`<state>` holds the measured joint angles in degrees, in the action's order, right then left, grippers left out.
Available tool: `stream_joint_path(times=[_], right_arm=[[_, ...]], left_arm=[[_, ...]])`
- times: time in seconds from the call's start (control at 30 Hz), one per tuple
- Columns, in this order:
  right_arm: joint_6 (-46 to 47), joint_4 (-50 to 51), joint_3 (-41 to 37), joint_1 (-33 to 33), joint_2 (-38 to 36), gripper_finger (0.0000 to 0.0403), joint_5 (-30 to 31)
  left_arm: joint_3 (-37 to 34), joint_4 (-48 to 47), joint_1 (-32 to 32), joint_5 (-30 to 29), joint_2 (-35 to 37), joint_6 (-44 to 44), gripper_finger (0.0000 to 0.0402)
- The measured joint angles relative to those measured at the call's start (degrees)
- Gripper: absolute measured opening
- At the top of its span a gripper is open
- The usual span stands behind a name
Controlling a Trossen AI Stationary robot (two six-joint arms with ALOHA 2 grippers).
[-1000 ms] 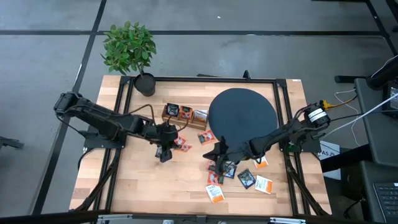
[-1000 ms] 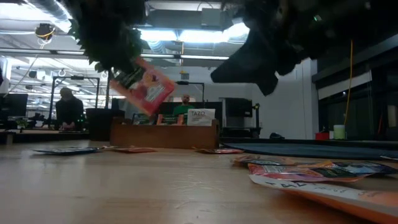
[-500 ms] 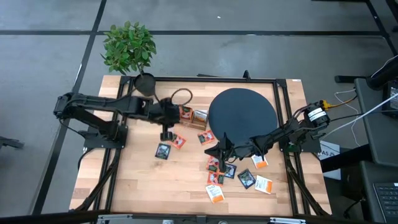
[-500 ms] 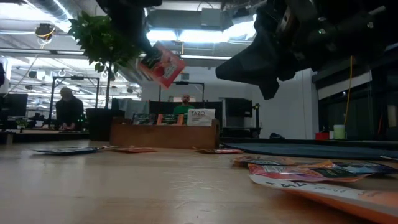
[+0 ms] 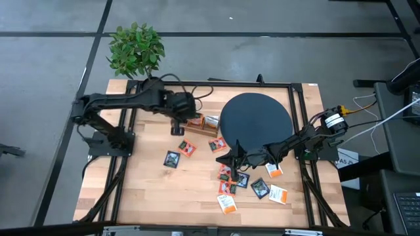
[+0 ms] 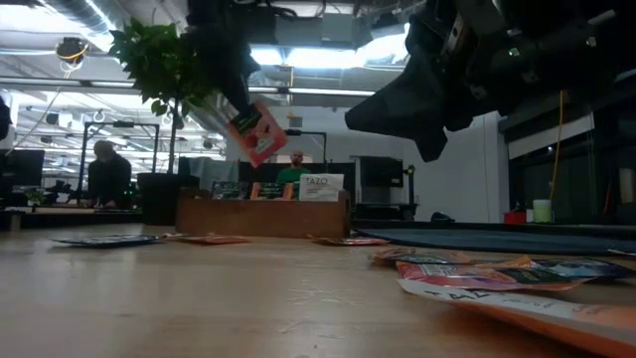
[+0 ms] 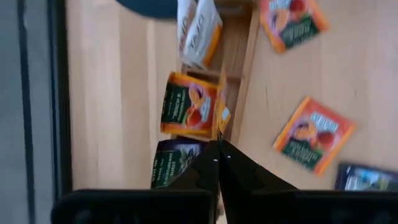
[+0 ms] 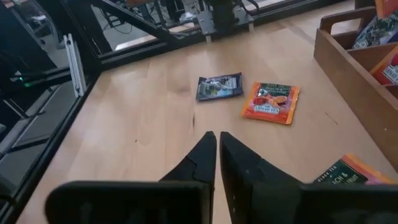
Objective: Pick & Place Tea
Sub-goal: Put the orange tea bag into the middle section of the wooden organizer
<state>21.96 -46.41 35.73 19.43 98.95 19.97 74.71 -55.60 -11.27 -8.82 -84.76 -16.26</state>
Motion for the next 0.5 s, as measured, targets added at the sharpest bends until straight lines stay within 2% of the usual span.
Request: stream_joint_path(times=[0.23,0.3,0.5], right_arm=[[0.0,1.3,0.0,-0.2,0.0,0.0025,0.0],[0.0,1.6,0.0,-0.2,0.0,0.0025,-0.1],[0.0,2.2,0.0,-0.3,0.0,0.0026,-0.1]], left_arm=[[8.4,-7.8,-1.8,2.3,-8.4,-6.5,0.0002],[10.3,-8.7,-2.2,3.9,-10.7,-8.2,0.0002],[13.8,-10.5,-3.4,3.8,-15.1,-12.3,0.0002]])
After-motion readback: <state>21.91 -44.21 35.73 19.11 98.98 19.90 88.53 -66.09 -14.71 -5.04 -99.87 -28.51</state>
